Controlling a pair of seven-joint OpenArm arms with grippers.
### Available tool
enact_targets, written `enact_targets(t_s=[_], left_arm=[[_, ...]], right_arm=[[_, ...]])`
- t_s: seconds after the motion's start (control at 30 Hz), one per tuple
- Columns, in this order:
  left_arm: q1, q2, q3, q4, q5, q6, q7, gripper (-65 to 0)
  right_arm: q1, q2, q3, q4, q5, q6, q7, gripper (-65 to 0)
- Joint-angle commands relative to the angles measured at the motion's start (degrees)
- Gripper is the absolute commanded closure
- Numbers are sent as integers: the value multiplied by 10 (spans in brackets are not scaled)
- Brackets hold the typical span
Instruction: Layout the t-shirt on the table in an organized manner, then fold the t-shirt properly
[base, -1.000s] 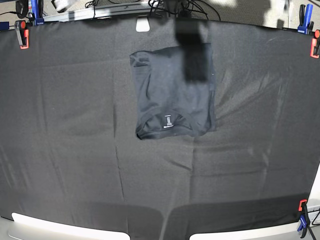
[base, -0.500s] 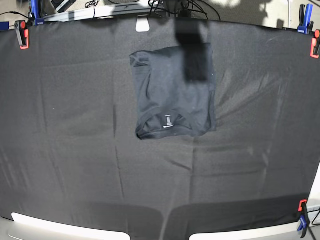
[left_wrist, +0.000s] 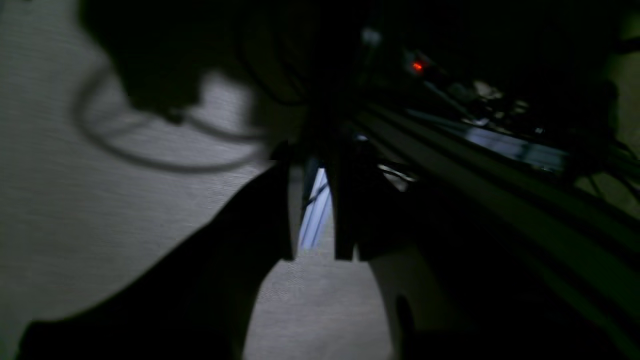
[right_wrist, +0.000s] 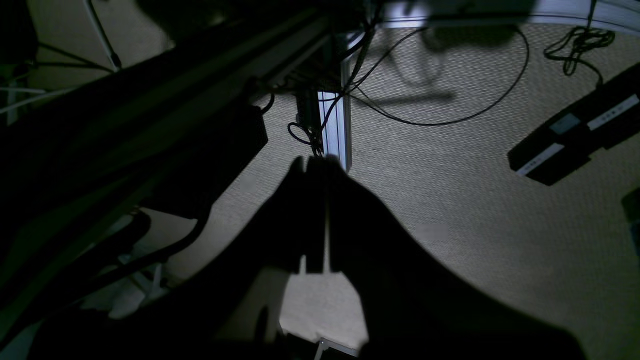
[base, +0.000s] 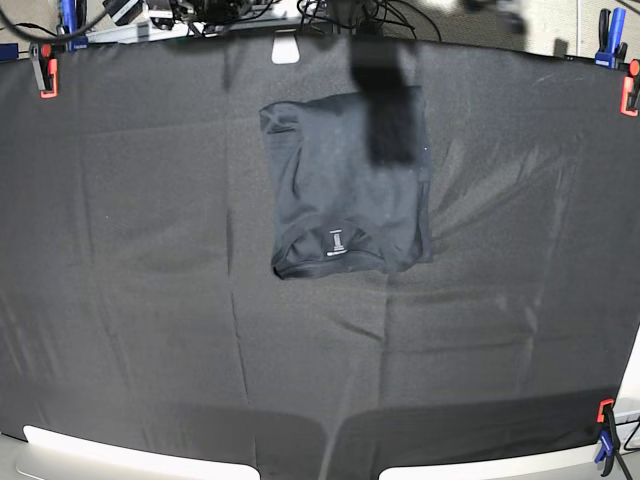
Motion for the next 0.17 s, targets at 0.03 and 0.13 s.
enact_targets(t_s=[0.03, 0.13], left_arm=[[-1, 2, -2, 2, -1, -2, -7, -100], [-3, 11, -2, 2, -1, -2, -8, -100]], right_arm=[[0, 8, 1, 1, 1, 0, 0, 0], [0, 8, 1, 1, 2, 0, 1, 0]])
